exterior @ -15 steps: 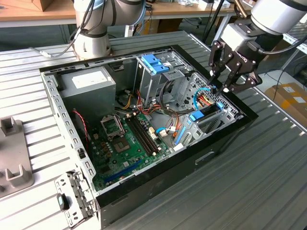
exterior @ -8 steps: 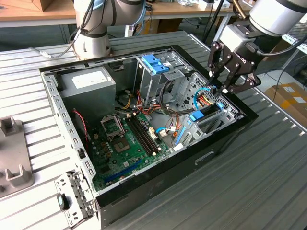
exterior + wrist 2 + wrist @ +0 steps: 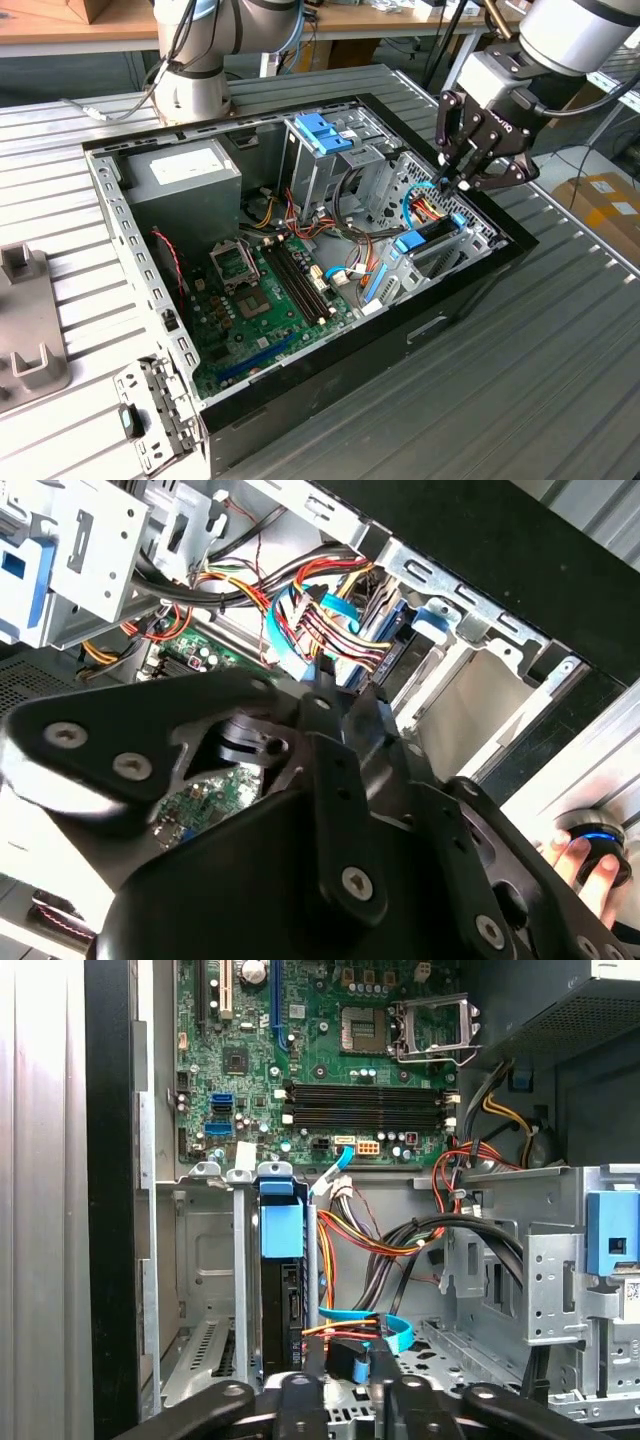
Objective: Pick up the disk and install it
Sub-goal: 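Insert the second disk wire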
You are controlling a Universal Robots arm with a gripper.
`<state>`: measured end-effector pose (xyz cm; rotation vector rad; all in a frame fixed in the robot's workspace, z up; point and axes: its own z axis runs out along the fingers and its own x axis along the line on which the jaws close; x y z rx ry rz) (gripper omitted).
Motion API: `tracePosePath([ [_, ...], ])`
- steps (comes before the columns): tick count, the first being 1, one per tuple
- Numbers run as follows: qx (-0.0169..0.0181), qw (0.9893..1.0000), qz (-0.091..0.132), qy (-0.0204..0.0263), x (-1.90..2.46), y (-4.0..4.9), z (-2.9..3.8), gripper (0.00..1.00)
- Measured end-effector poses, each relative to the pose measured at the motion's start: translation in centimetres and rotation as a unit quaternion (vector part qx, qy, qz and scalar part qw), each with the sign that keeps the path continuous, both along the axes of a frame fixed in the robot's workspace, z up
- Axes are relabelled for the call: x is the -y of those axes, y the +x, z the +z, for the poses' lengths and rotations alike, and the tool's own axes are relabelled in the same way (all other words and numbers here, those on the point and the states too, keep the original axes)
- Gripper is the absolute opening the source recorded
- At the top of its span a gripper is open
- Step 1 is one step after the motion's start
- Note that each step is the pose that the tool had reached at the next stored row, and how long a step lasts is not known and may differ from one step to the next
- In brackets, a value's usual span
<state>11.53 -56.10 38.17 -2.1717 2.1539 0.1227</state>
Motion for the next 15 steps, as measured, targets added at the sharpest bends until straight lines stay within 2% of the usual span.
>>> tracePosePath([
  [1, 0.0000, 1.0000, 0.000, 0.0000, 0.00, 0.00, 0.00, 0.27],
  [3, 0.0000, 1.0000, 0.000, 0.0000, 0.00, -0.02, 0.00, 0.18],
  [4, 0.0000, 1.0000, 0.000, 0.0000, 0.00, -0.03, 0.00, 0.16],
  [15, 0.0000, 1.0000, 0.000, 0.0000, 0.04, -0.10, -0.04, 0.16],
])
